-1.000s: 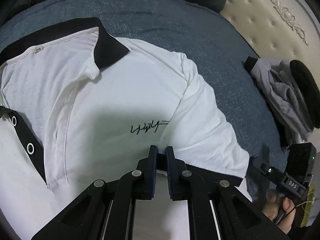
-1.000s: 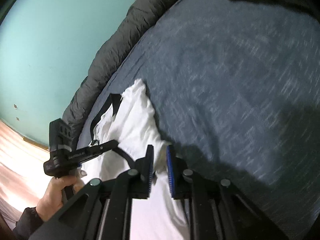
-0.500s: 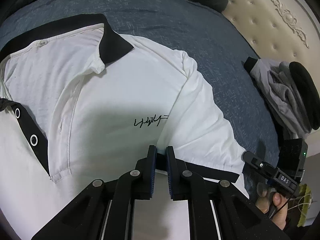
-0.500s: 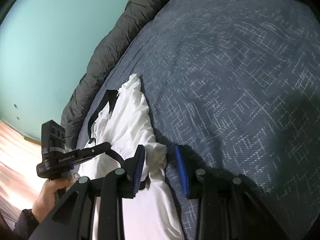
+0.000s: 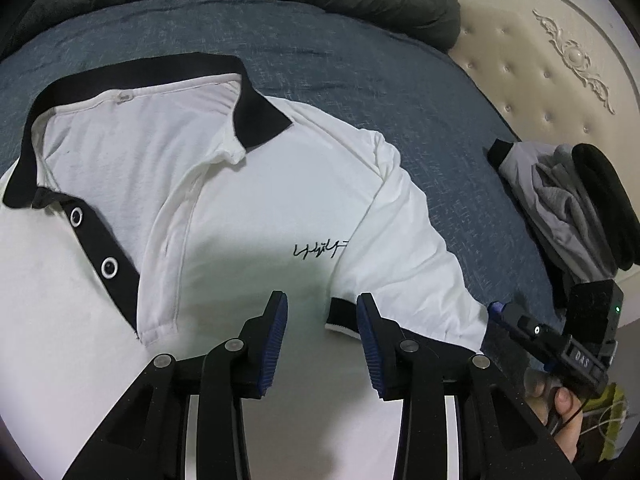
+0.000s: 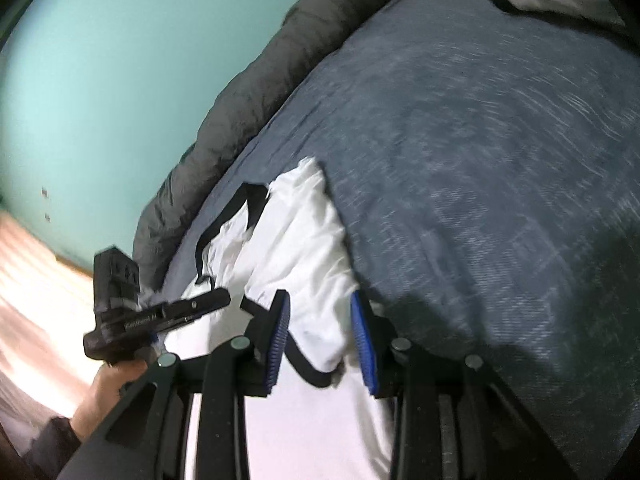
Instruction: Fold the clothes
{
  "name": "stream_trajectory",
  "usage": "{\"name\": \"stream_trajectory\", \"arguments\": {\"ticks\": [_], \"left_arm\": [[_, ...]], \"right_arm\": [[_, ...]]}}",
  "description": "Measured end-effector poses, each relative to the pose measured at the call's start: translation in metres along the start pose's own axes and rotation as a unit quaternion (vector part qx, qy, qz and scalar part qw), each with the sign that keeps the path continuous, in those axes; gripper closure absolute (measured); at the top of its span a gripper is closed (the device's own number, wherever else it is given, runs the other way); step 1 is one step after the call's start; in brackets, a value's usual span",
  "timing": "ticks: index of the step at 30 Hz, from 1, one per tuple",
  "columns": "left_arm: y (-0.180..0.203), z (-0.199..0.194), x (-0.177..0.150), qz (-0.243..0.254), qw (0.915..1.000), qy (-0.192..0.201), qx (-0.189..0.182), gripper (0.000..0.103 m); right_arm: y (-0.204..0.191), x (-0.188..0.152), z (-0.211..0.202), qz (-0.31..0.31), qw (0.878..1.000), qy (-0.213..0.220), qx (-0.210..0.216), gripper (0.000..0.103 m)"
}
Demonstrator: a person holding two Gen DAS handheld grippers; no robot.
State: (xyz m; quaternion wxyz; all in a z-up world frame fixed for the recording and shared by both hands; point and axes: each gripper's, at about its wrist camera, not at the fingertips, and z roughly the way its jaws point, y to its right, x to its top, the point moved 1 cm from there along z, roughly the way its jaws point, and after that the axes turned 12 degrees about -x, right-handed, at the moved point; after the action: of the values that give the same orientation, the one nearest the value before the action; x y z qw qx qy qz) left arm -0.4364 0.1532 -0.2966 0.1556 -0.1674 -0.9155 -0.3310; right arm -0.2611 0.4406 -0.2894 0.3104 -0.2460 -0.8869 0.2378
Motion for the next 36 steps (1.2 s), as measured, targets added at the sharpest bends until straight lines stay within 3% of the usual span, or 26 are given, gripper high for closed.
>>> {"name": "stream_trajectory", "arguments": {"ticks": [9, 12, 18, 24, 25, 27, 36], "left_arm": [[-0.001, -0.032, -0.029, 0.011, 0.9997, 0.019, 0.012, 0.064], [-0.005, -0.047, -0.044, 0.017, 0.9995, 0.021, 0.013, 0.064], [-0.016, -0.074, -0.067, 0.019, 0.9992, 0.033, 0.005, 0.064], [-0.026, -0.083, -0.080, 0.016, 0.9988, 0.047, 0.000, 0.064], [-0.028, -0.083, -0.082, 0.014, 0.9988, 0.047, -0.001, 0.064], [-0.030, -0.084, -0.085, 0.012, 0.9988, 0.048, -0.002, 0.064], [-0.036, -0.086, -0.089, 0.005, 0.9986, 0.051, -0.009, 0.064]], "right_arm": [[-0.027, -0.004, -0.002, -0.043, 0.999, 0.005, -0.011, 0.071], [-0.042, 0.004, 0.006, -0.065, 0.997, 0.007, -0.032, 0.071], [-0.072, 0.028, 0.041, -0.129, 0.989, -0.028, -0.069, 0.071], [-0.106, 0.034, 0.083, -0.201, 0.970, -0.059, -0.122, 0.072], [-0.110, 0.032, 0.087, -0.215, 0.966, -0.062, -0.128, 0.073], [-0.116, 0.028, 0.096, -0.233, 0.960, -0.068, -0.142, 0.085], [-0.111, 0.014, 0.116, -0.261, 0.946, -0.092, -0.169, 0.102]]}}
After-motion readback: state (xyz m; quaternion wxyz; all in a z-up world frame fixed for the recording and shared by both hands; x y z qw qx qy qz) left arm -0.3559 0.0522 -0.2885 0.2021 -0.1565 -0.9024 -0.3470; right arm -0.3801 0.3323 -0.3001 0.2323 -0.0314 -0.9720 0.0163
